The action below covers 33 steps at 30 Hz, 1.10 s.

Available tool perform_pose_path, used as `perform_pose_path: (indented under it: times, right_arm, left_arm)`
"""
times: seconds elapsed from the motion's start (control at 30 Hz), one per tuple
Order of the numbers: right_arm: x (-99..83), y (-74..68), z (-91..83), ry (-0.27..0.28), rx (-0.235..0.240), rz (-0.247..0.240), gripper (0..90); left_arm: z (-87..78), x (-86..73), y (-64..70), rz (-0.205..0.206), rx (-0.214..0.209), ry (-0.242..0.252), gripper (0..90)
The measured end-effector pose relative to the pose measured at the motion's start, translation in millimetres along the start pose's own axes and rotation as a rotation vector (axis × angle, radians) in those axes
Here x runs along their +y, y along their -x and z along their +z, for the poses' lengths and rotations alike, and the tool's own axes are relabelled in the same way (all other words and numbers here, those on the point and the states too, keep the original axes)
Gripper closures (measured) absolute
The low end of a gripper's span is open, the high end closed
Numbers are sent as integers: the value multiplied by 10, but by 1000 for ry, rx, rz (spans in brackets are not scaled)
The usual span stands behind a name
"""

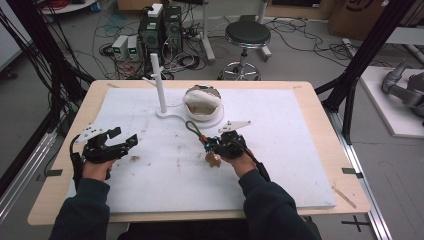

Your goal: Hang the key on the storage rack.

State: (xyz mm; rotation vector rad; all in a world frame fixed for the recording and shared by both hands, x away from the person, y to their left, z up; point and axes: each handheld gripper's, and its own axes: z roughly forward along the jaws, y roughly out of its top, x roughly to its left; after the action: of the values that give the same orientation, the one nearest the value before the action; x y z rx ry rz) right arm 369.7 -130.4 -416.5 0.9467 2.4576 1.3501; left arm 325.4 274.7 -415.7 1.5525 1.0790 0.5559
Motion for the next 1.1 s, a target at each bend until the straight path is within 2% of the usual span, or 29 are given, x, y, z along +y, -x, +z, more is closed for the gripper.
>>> perform_pose_path:
  times: [0.1,0.13,0.17,0.37,0.53,0.67,0.9,1.03,1.1]
  right_arm:
    - [132,-30,-41,79,12,-21,804]
    - [241,-46,-50,108,34,-28,804]
    - [241,-46,-50,108,34,-28,804]
    - [614,-89,14,169,52,-54,804]
    - [953,-166,149,209,35,-90,804]
    - [1168,-224,279,215,33,-109,804]
    - [1423,-242,499,222,5,-86,803]
    - [1496,-205,604,191,-46,-53,804]
    - [1514,-186,664,163,-57,-59,803]
  left_arm:
    - [-37,10,-33,3,1,14,208]
    - [-44,12,-38,2,2,18,207]
    - [-52,14,-47,5,5,18,207]
    - [-72,8,-88,-6,21,20,209]
    - [-78,5,-92,-11,22,25,210]
    - [-75,-1,-91,-10,20,23,210]
    - [-75,-10,-88,-15,19,26,212]
    - [-74,-13,-90,-19,17,24,213]
    - [-71,-15,-92,-17,17,23,213]
